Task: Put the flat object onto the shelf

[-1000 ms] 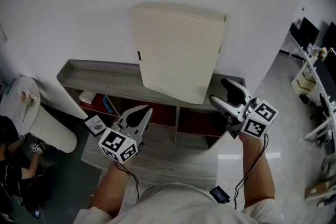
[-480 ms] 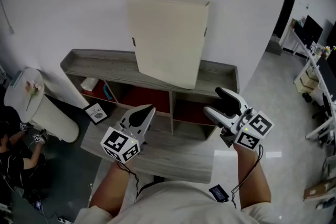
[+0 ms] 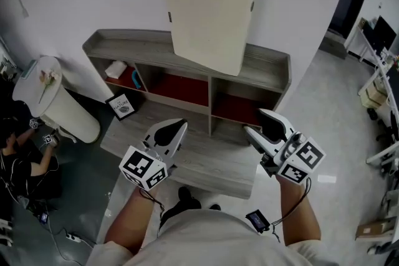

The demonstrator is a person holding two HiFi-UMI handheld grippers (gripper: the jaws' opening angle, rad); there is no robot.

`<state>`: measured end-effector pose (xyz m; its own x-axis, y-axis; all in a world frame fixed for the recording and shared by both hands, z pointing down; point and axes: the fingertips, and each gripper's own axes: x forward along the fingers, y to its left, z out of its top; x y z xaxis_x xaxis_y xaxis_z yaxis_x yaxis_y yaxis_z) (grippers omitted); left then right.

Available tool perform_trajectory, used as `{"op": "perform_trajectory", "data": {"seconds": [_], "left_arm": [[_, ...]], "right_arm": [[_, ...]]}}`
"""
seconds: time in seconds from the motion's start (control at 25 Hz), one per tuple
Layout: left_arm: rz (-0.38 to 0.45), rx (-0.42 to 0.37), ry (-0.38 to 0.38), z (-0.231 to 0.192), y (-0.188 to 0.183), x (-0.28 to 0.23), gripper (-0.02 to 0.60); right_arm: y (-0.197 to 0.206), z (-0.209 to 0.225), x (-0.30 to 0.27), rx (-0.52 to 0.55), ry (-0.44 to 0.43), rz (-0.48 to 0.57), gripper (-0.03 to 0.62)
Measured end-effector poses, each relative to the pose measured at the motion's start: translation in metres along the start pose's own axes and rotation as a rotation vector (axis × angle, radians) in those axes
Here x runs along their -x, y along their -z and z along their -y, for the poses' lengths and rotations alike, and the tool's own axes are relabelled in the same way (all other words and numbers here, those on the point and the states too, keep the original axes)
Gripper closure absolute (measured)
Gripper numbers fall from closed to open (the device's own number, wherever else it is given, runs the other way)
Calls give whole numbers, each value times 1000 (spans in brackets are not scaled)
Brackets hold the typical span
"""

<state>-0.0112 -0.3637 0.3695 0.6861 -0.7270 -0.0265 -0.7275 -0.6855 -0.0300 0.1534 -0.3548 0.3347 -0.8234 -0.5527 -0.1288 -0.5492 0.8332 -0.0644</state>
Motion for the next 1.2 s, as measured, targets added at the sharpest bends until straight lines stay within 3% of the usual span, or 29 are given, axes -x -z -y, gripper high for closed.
{"op": "perform_trajectory", "data": {"seconds": [0.16,0.44,0.72,1.2], "left_arm": [[-13,5,-9,8,6,23,569],[-17,-12,7,10,13,64,569],[-11,4,45,-1,14,115,569],[6,4,89,-21,21,229,569]], "right_arm": [[24,-22,0,-3,-13,-25,446],[35,-61,-5,30,40,-13,529],[38,-113,-26,137,131,-15,564],[73,-218,-46,185,324,-87,574]]}}
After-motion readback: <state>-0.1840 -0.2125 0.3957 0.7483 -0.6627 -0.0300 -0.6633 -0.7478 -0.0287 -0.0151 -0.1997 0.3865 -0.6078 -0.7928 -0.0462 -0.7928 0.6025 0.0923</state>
